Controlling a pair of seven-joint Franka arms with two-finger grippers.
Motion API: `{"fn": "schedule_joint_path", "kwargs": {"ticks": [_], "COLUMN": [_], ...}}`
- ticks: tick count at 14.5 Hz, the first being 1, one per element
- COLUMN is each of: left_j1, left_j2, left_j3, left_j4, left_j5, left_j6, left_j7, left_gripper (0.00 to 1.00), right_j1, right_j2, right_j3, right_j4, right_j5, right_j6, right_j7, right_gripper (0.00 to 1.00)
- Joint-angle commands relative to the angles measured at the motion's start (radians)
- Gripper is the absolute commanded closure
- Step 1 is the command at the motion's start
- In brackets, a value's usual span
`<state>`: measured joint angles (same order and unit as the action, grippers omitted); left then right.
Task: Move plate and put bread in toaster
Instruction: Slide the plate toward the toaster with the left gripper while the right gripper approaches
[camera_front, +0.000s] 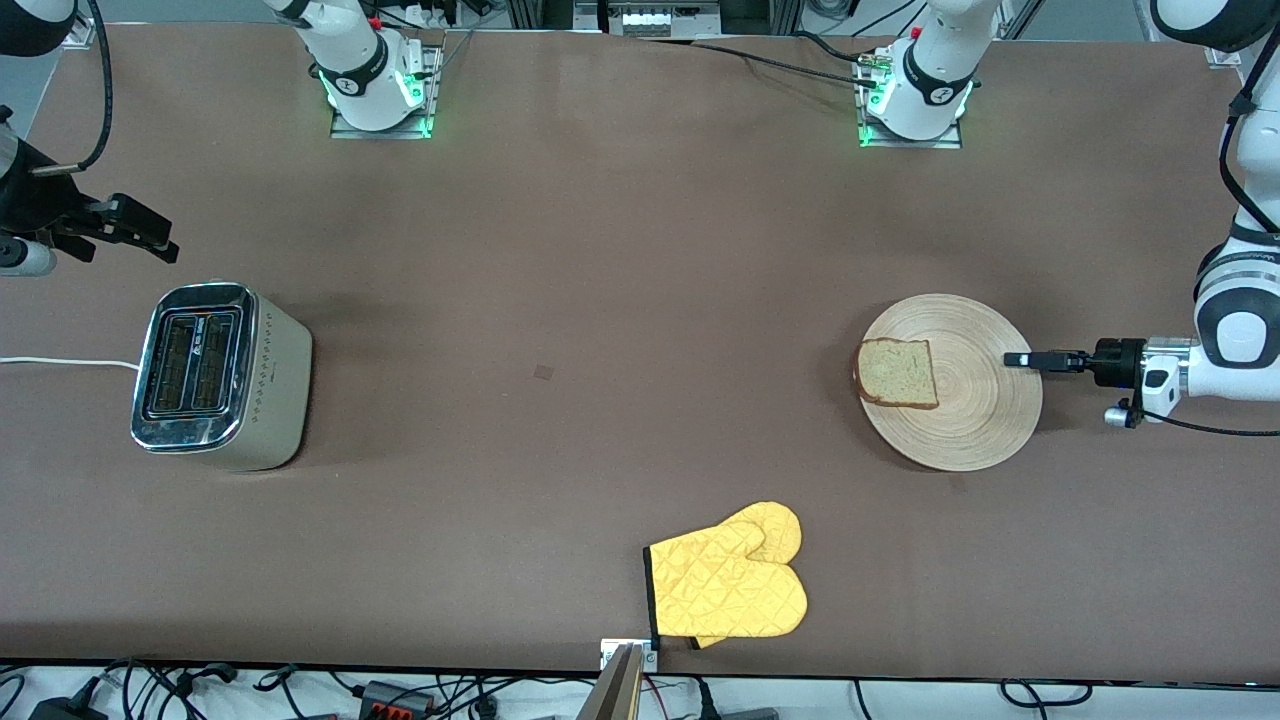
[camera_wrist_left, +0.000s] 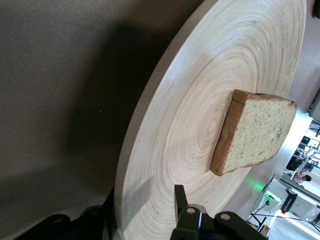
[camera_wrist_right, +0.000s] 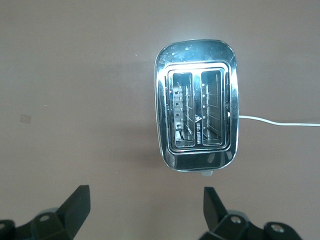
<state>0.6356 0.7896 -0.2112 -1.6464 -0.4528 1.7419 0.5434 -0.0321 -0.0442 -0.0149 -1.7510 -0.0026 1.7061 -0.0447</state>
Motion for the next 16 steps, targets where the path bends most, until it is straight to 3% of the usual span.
{"fn": "schedule_joint_path", "kwargs": {"ticks": [1,6,10,16], "left_j1": [-0.004,-0.04,-0.063,-0.206], "left_j2": [0.013,0.02,0.026,0.052], "left_j3": [-0.001,-0.014,-0.046,-0.048], "left_j4": [0.008,0.02,0.013,0.01], "left_j5": [-0.049,-0.073,-0.142,-0.305], "left_j6": [-0.022,-0.028,-0.047,-0.094], "left_j7": [0.05,0.041,0.033,0.033], "left_gripper": [0.76,0.98,0.99,1.0], "right_j1": [-0.002,-0.002,-0.002,0.0], "right_j2": [0.004,0.006,0.01,0.038], "right_j3": [0.001,0.001,0.001,0.003], "right_j4": [0.013,0.013,0.015,0.022], "right_j5": [0.0,-0.002,0.0,0.003], "right_j6": [-0.008,-0.003,-0.002,0.006], "right_j7": [0.003,0.003,0.003,0.005], "right_gripper": [0.0,0.0,0.0,0.0]}}
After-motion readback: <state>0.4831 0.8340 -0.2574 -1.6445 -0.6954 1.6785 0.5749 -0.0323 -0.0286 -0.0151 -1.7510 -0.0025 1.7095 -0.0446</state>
